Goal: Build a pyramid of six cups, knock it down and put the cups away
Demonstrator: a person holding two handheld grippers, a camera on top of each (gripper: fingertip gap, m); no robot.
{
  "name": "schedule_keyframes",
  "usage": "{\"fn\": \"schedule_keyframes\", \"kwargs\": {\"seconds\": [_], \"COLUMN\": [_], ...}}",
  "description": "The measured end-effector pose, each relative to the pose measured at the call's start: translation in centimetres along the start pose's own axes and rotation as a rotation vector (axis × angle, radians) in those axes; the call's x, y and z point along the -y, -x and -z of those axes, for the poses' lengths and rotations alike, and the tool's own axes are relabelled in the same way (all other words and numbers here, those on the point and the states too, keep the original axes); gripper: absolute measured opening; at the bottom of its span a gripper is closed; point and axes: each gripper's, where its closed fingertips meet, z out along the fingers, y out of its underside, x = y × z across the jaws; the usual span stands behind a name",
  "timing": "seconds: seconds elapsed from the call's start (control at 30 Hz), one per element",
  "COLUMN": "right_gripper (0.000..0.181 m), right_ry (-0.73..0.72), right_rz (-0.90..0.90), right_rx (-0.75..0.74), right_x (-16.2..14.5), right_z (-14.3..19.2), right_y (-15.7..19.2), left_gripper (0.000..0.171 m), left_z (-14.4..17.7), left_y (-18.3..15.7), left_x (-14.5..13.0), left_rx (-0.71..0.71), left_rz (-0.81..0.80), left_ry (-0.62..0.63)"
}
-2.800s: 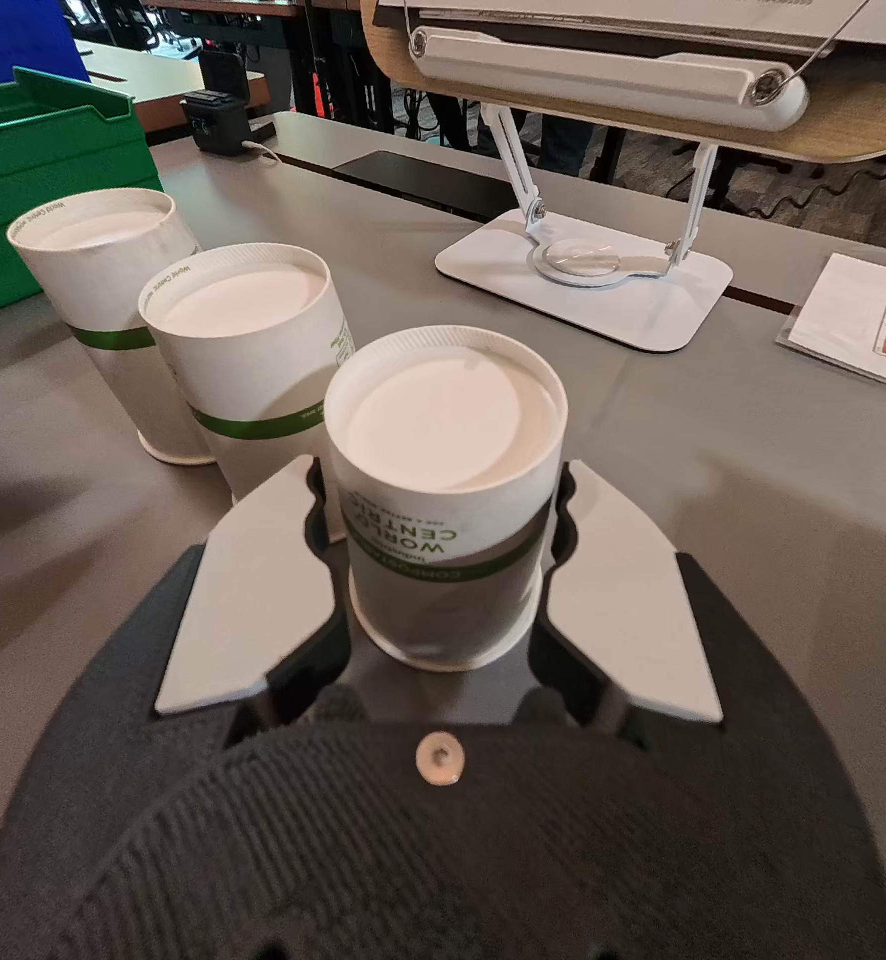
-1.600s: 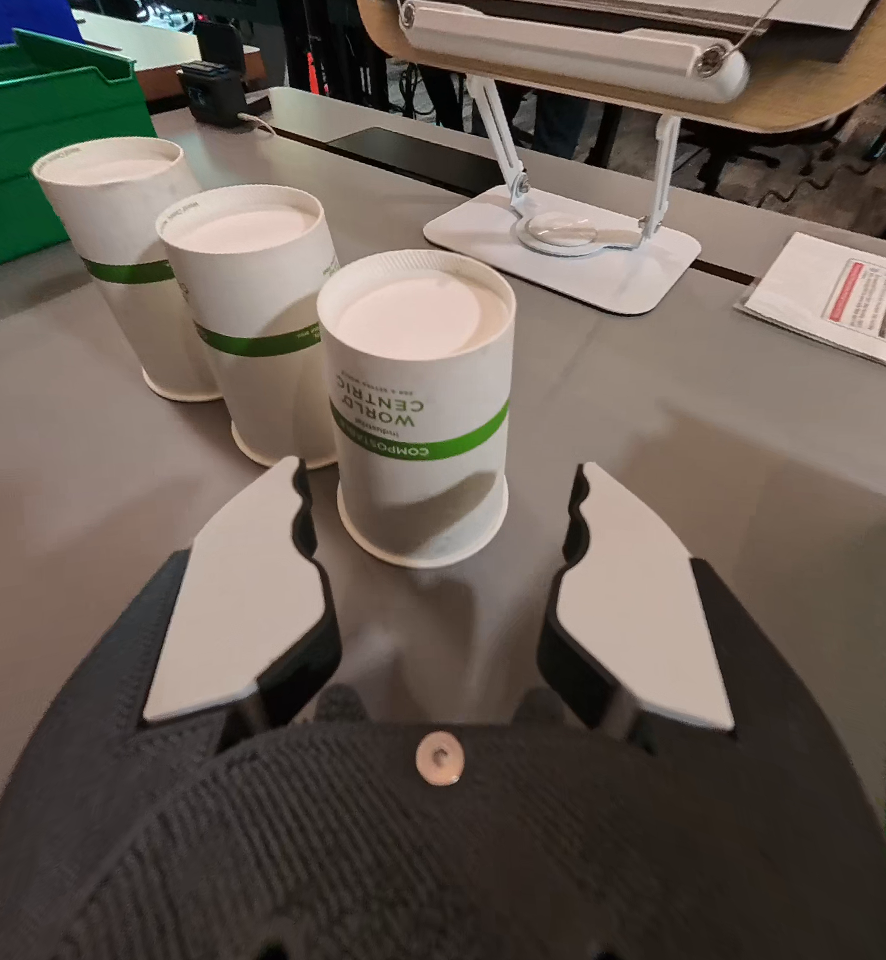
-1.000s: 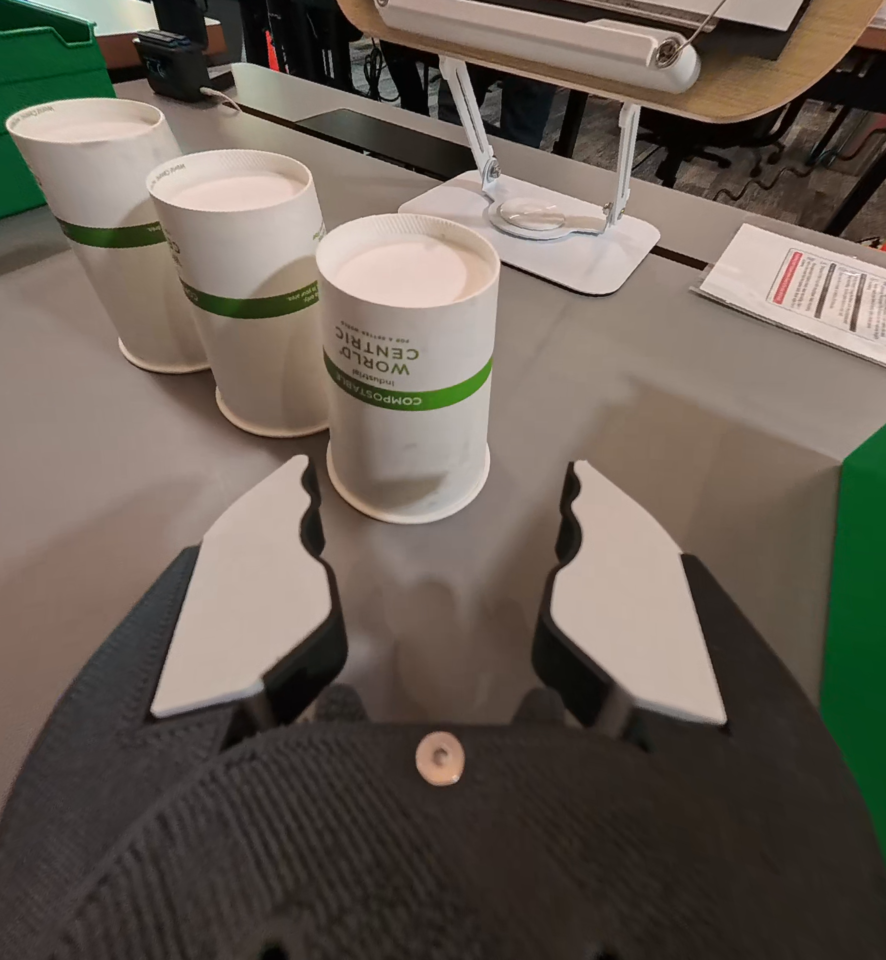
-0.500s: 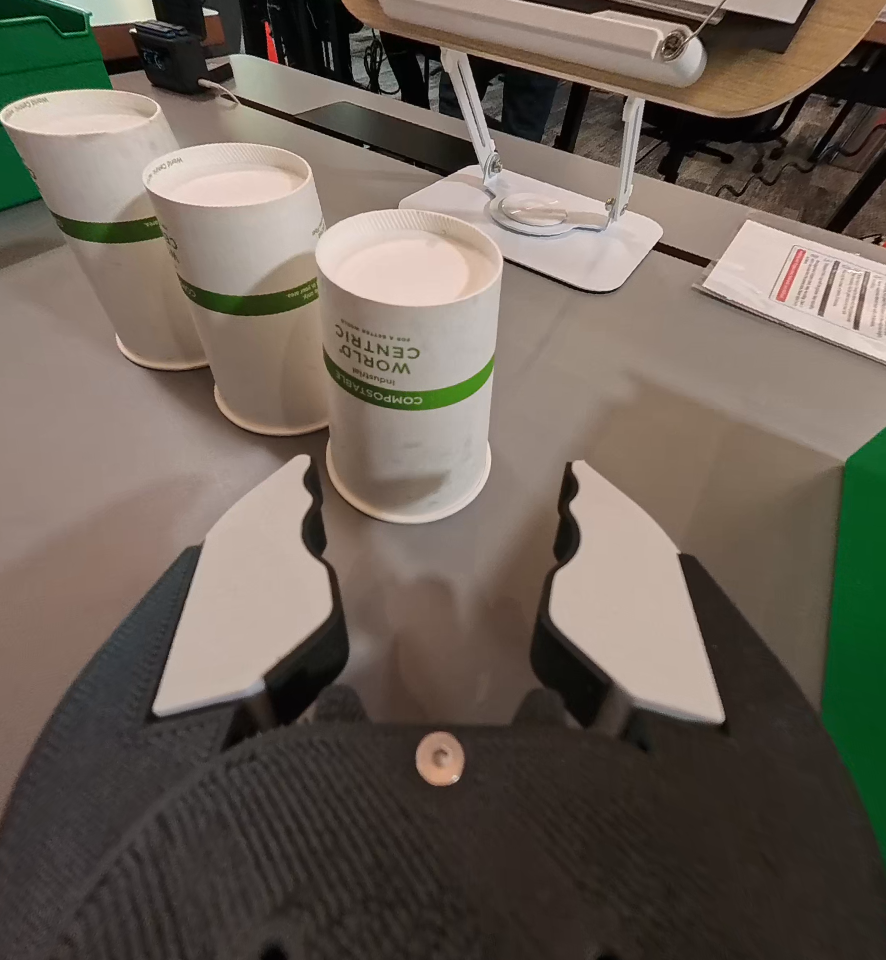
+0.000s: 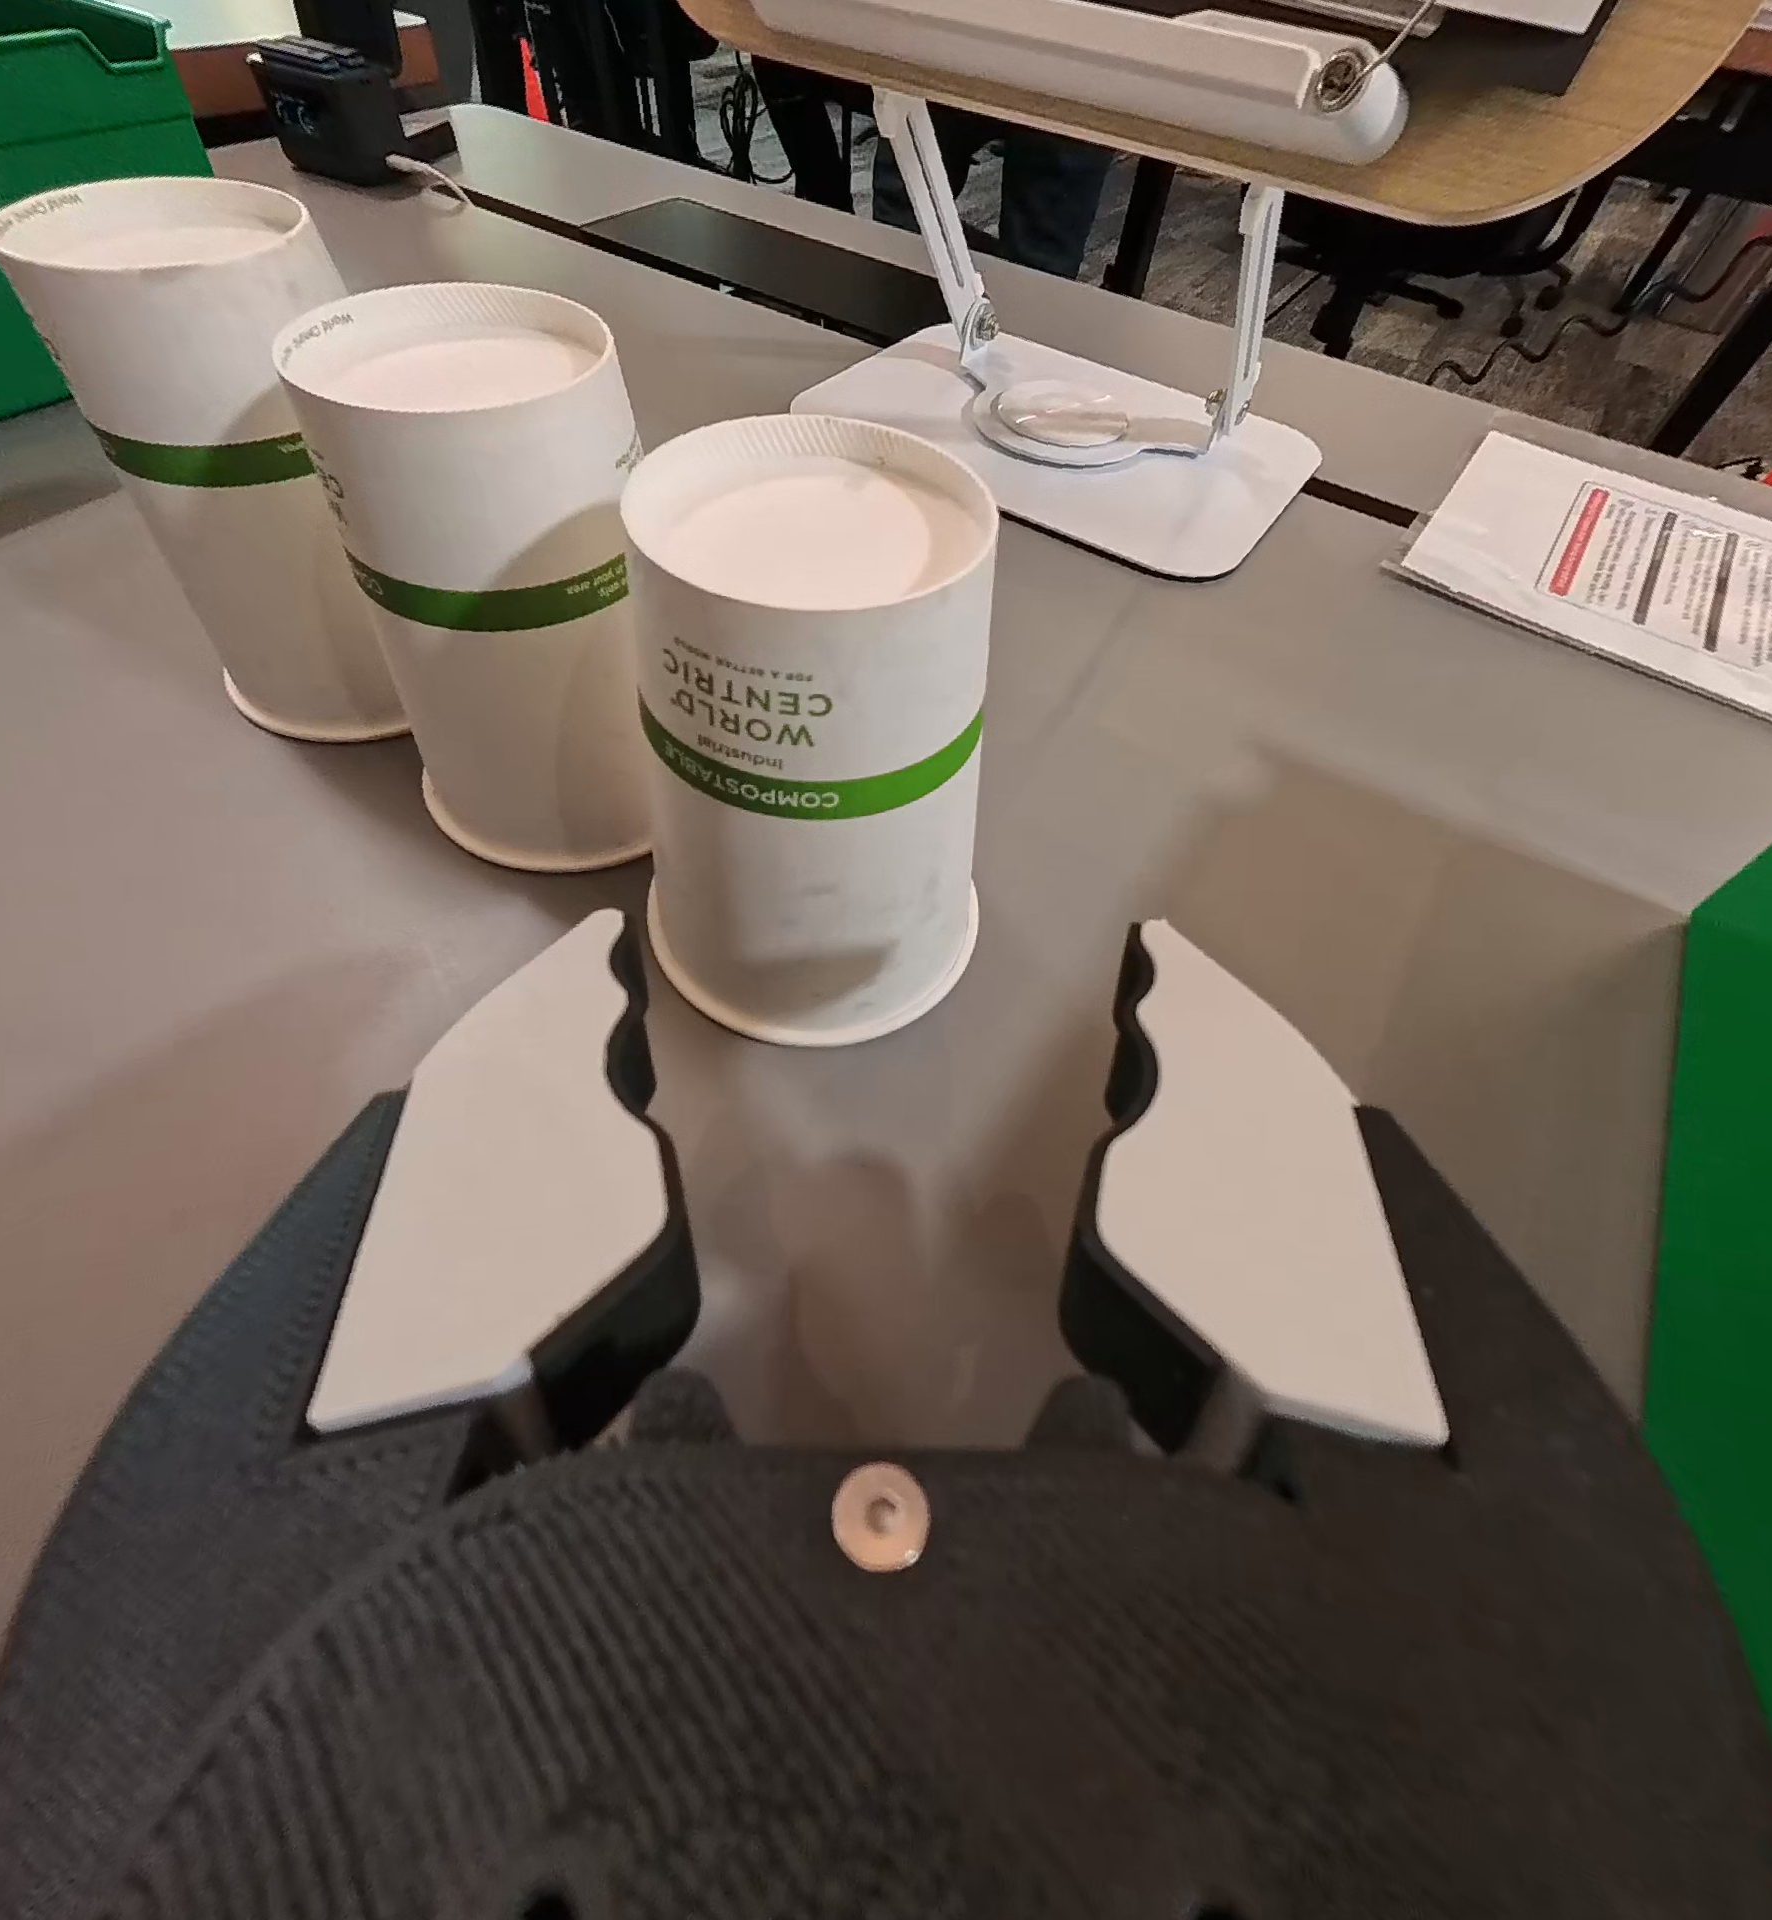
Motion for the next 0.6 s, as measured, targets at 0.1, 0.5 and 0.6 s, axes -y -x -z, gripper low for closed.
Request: {"fn": "schedule_keyframes", "kwargs": {"seconds": [0.1,0.5,0.6], "right_gripper": [0.088,0.086,0.086], "right_ry": [0.000,-0.003,-0.010], "right_rz": [0.000,0.000,-0.009], "right_rx": [-0.001,-0.005,-0.008], "right_x": [0.0,0.0,0.1], "right_z": [0.0,0.1,0.1], "right_y": [0.0,-0.1,-0.2], "left_gripper": [0.008,0.015,0.017], "left_z": [0.0,-0.1,0.1], "left_y": [-0.2,0.0,-0.5], "left_x": [0.0,0.6,1.3], "left_rx": [-0.005,0.021,-0.092], "left_rz": [-0.010,-0.082,-0.079], "left_ry": [-0.002,-0.008,0.014]}}
